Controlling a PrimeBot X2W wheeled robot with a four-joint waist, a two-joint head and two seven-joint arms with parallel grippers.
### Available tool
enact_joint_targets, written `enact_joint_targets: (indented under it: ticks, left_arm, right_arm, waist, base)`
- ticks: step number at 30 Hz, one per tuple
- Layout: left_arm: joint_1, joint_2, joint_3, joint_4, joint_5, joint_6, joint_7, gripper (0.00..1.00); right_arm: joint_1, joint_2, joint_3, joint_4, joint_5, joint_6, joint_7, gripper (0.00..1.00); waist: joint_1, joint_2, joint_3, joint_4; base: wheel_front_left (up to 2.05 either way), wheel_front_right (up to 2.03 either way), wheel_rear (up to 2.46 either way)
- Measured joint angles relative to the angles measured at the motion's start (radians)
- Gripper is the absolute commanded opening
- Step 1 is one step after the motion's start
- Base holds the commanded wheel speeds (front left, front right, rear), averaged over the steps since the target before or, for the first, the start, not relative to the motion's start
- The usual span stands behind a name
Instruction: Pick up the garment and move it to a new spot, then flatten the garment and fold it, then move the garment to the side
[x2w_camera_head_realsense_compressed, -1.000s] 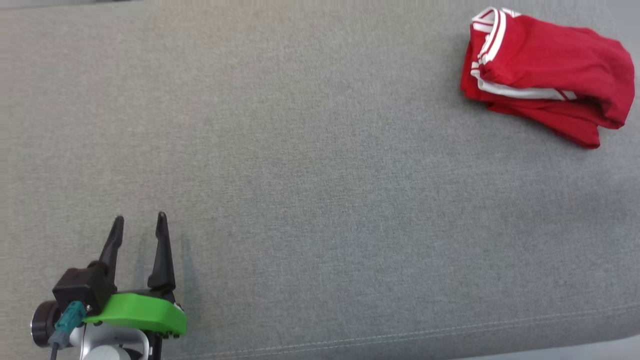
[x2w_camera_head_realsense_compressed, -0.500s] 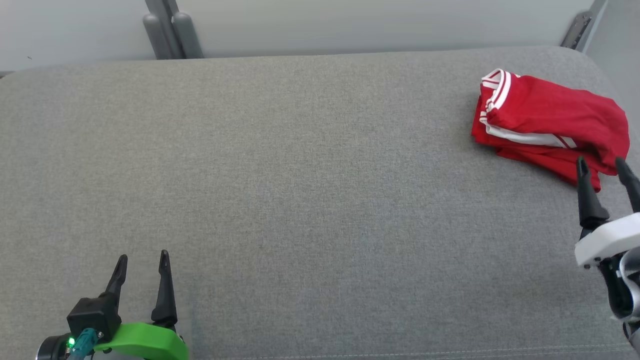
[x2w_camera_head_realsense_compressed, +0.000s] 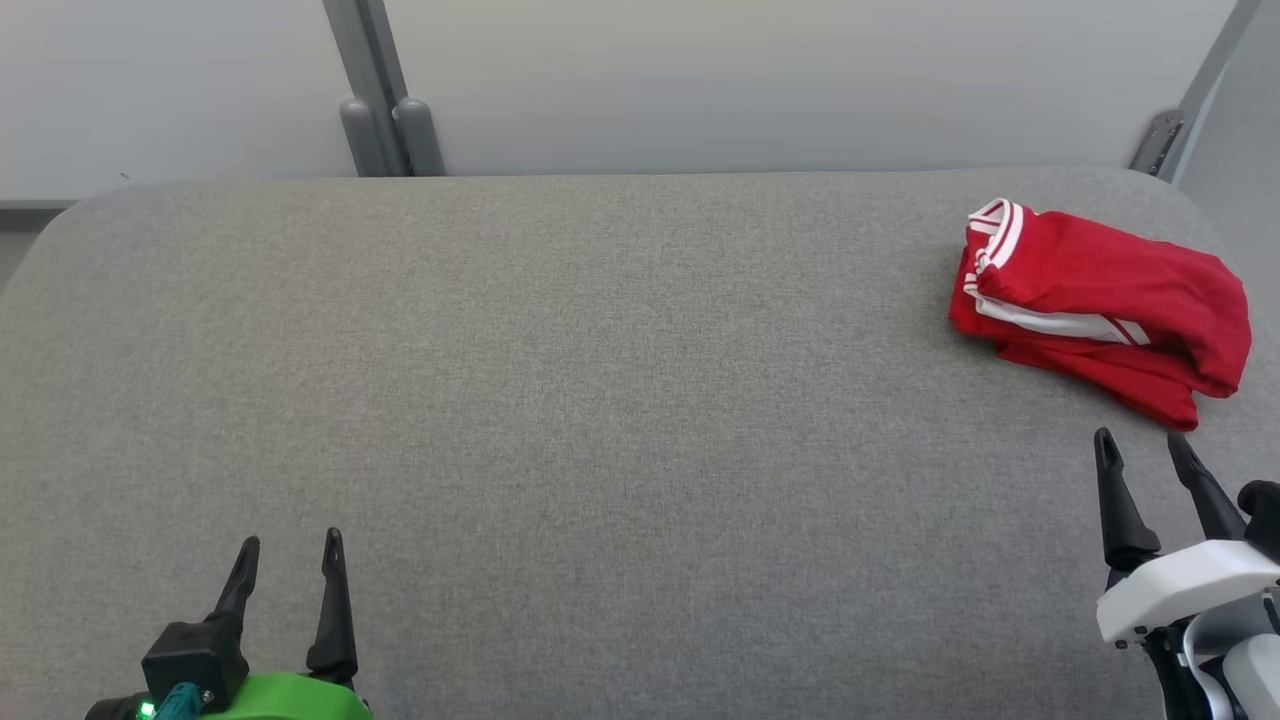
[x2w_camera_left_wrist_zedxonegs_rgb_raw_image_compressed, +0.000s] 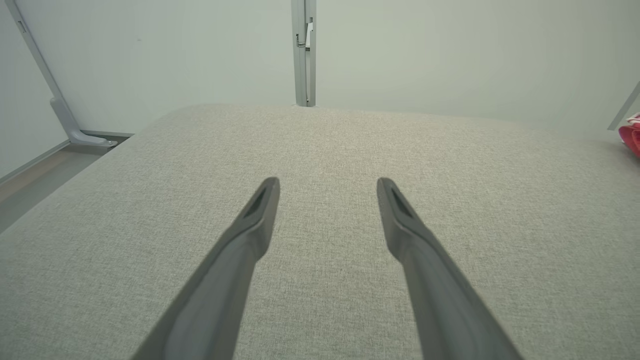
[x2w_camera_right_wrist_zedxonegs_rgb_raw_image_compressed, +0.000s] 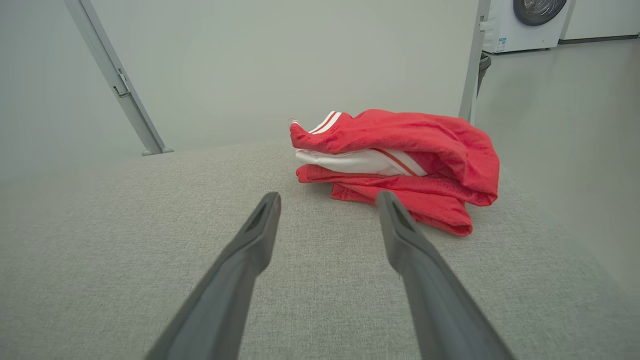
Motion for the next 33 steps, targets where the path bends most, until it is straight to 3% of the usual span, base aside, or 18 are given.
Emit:
enact_joint_targets:
  ticks: [11,12,17,33]
  left_arm:
    - [0.017,-0.002,0.004,-0.004,0.000,0.000,0.000,1.00]
    - [0.017,-0.005,0.002,0.006,0.000,0.000,0.003,0.00]
    - [0.028,-0.027,-0.011,0.048,-0.001,-0.001,0.005,0.00]
    - [0.031,-0.036,0.013,0.048,-0.183,-0.026,0.037,0.00]
  right_arm:
    - [0.044,0.019,-0.041,-0.058,-0.058,-0.007,0.000,1.00]
    - [0.044,0.025,-0.039,-0.050,-0.058,-0.007,0.000,0.00]
    - [0.073,0.076,-0.025,-0.016,-0.053,-0.007,0.003,0.00]
    - [0.072,0.105,-0.065,-0.015,0.103,0.021,0.047,0.00]
  waist:
    - [0.0000,0.0000,-0.003,-0.006]
    - [0.0000,0.0000,-0.003,-0.006]
    - [0.0000,0.0000,-0.003,-0.006]
    - [0.0001,0.0000,-0.002,-0.014]
  base:
    - [0.00,0.00,0.00]
    - [0.00,0.00,0.00]
    - [0.00,0.00,0.00]
    - [0.00,0.00,0.00]
